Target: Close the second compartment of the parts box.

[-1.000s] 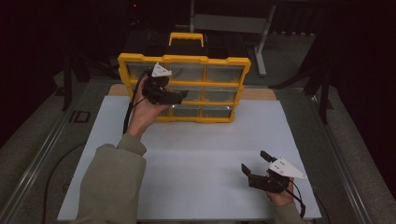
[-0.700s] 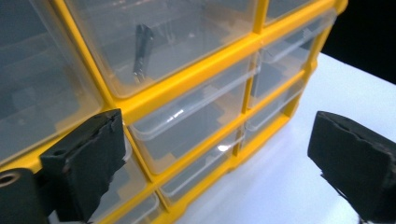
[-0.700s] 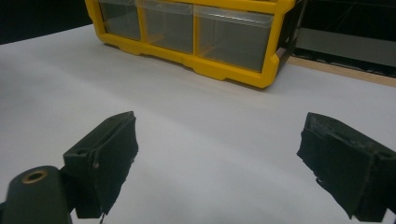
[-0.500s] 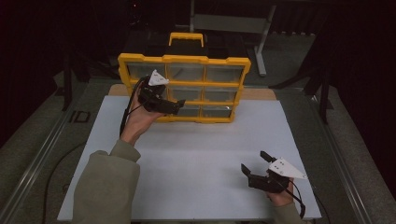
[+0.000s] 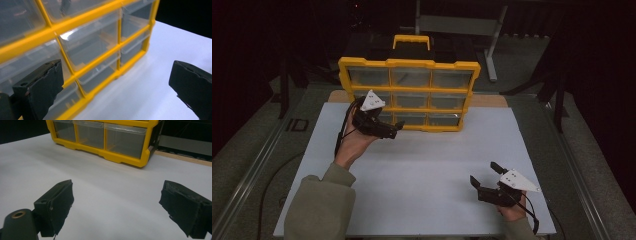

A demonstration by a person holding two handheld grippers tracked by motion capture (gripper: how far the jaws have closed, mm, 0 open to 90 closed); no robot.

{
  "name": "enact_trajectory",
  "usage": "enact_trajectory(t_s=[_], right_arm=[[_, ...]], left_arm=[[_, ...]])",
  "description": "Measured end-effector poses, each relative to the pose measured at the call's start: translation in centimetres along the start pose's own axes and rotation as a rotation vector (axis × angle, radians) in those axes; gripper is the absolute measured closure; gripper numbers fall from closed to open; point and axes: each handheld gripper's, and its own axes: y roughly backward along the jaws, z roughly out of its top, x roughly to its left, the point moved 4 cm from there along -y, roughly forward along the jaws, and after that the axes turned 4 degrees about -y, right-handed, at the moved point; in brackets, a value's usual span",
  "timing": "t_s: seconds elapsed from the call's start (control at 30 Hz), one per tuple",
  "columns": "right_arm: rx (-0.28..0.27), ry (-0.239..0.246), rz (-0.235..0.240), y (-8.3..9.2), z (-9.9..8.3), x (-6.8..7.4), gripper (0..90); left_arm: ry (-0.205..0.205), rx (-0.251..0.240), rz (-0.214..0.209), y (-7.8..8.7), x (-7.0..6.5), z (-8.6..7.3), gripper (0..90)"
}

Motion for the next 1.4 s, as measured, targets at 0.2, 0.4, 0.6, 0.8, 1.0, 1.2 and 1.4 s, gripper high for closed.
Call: enact_trajectory(t_s=[0.2, 0.4, 0.6, 0.8, 1.0, 1.2, 1.4], right_arm=[[0.000, 0.000, 0.000, 0.0, 0.0, 0.0, 11.0], [-0.001, -0.002, 0.001, 0.0, 0.0, 0.1, 11.0], [-0.004, 0.000, 0.001, 0.0, 0.0, 0.1, 11.0], [-0.008, 0.002, 0.000, 0.0, 0.1, 0.3, 11.0], [-0.012, 0.002, 0.002, 0.1, 0.1, 0.3, 10.9], [-0.019, 0.000, -0.001, 0.1, 0.2, 0.2, 10.9], [-0.028, 0.001, 0.004, 0.1, 0.2, 0.2, 10.9]], left_arm=[[0.013, -0.009, -0.013, 0.6, -0.4, -2.0, 0.0], [0.033, -0.062, -0.021, 2.2, -0.8, -4.2, 0.0], [0.010, -0.086, 0.005, 3.9, -1.5, -6.7, 0.0], [0.019, -0.113, 0.007, 5.5, -2.3, -9.6, 0.0], [0.036, -0.110, 0.015, 6.4, -2.8, -12.0, 0.0], [0.068, -0.122, 0.028, 7.0, -2.9, -14.1, 0.0], [0.090, -0.164, 0.024, 8.1, -3.3, -15.7, 0.0]])
